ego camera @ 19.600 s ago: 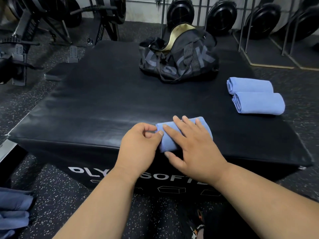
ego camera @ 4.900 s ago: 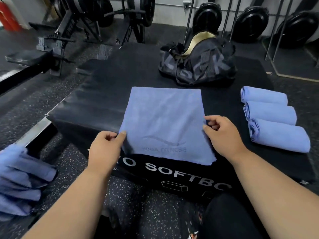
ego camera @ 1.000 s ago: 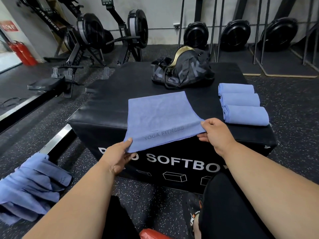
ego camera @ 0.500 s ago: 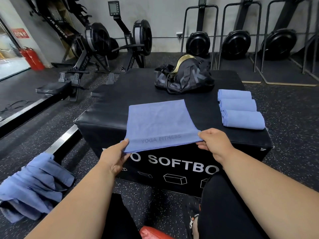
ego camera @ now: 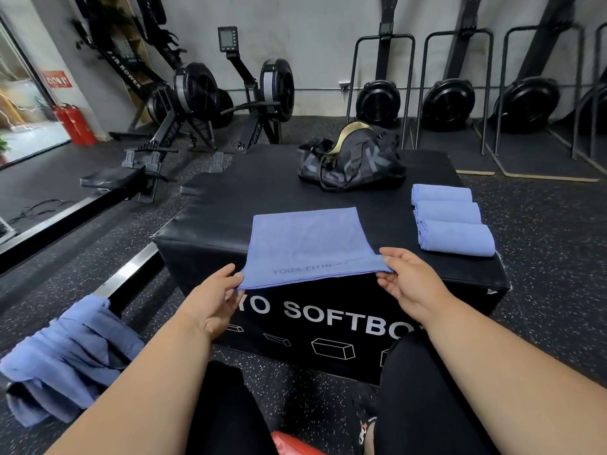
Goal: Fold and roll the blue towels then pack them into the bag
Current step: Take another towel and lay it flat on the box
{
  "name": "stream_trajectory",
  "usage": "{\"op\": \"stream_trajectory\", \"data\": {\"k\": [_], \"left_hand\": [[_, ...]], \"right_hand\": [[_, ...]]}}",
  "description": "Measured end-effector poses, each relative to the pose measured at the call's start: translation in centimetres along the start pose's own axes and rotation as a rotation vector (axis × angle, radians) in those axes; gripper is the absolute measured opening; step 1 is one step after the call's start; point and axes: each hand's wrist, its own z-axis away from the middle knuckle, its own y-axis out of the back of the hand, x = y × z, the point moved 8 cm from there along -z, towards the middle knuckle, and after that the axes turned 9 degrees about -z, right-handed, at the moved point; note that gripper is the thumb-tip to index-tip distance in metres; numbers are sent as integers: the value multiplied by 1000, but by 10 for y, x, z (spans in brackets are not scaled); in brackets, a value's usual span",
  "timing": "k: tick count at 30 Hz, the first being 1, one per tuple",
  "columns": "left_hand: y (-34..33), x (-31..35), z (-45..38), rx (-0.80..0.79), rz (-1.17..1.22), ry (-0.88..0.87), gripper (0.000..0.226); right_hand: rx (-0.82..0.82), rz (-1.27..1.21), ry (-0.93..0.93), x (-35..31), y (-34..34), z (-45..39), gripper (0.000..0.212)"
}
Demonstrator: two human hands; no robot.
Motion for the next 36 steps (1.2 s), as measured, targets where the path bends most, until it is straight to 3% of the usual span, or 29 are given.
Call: {"op": "stream_trajectory", "data": {"k": [2, 7, 16, 23, 30, 36], "left_hand": [[-1, -1, 8, -21, 35, 36, 45], [-12, 2, 34, -125, 49, 154, 26], [-24, 99, 55, -30, -108, -193, 21], [-45, 132, 64, -11, -73, -174, 6], [-68, 175, 57, 19, -80, -284, 7], [-83, 205, 16, 66, -136, -240, 13]], "right_hand": [[-31, -53, -20, -2, -4, 5, 23], [-101, -131, -4, -20, -16, 22, 28], [-103, -241, 14, -90, -31, 35, 13], [-139, -260, -41, -121, -50, 41, 13], [-111, -274, 18, -157, -60, 25, 15], [-54, -159, -37, -168, -82, -16, 11]]}}
